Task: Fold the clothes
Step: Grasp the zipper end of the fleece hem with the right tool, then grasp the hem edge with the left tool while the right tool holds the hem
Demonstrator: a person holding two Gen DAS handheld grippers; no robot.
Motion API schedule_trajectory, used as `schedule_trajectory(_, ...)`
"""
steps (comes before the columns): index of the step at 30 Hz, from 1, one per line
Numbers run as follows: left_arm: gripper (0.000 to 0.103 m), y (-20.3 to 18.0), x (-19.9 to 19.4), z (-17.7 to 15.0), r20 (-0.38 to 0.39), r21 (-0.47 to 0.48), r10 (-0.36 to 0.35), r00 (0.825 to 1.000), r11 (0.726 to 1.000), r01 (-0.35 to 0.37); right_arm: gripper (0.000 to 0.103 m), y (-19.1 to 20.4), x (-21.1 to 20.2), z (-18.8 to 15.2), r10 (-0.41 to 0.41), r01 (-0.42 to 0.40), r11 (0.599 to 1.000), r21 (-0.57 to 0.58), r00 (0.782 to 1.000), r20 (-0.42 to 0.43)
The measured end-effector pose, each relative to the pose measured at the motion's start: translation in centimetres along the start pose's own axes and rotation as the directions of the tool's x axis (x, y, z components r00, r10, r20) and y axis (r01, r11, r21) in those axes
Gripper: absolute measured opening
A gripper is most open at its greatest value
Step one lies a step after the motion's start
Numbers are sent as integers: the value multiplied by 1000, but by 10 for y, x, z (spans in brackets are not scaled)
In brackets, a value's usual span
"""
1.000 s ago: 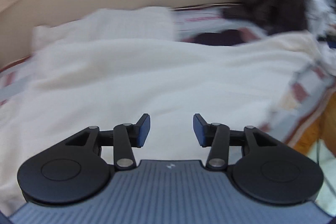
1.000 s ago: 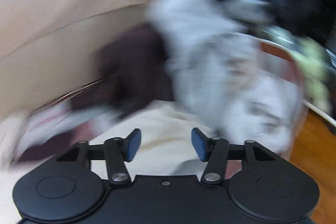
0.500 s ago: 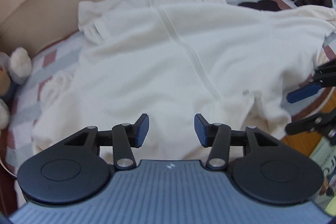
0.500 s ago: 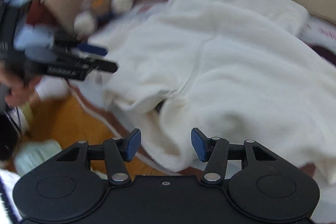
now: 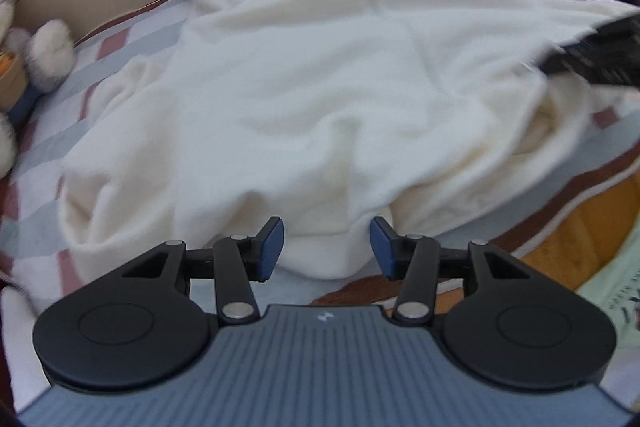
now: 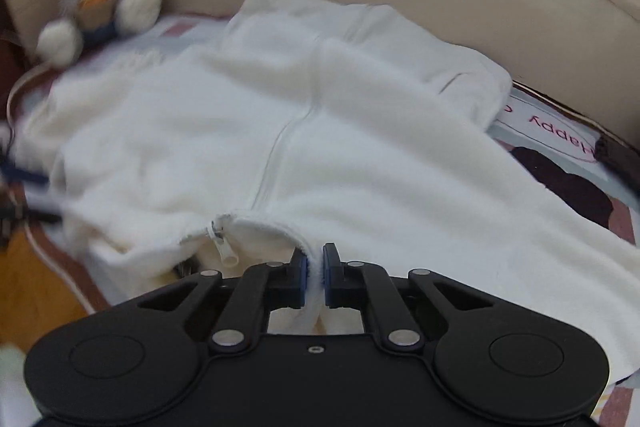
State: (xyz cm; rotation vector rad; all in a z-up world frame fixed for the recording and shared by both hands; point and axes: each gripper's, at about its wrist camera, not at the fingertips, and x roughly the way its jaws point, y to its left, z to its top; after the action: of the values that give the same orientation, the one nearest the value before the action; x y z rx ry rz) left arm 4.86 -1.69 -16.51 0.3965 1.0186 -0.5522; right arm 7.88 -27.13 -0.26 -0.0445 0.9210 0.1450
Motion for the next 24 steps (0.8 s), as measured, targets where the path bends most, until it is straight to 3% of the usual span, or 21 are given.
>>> schedule_trajectory(6,48,-14,35,2,0,-53,-65,998,996,65,8,-10,7,17,-59,59,998,-11,998,12)
schedule_trajectory(10,48,-19,27,0,65,6,-157,985,988,157,8,-21,18,31,-105,105,994,22,994,23)
schedule_trajectory(14,48,-9,12,-1,169,-39,-255,952,963,265,9,-42,31,37,-83,84,983,164,996,-10)
schedule_trajectory(18,48,-7,24,2,237,-133,-372,898,903,409,11,-57,44,33,-47,60,953,296,998,-51)
schedule_trajectory(20,47,-6,38,6,252,-237,-339,907,887,397,11,-64,45,30,-17,37,939,341,998,-62)
schedule_trajectory(22,44,-7,54,11,230,-332,-293,928,873,358,15,-71,42,28,20,9,920,392,998,-68)
schedule_trajectory(24,44,-11,64,14,228,-368,-278,933,862,348,19,-77,39,27,56,-19,896,443,996,-71)
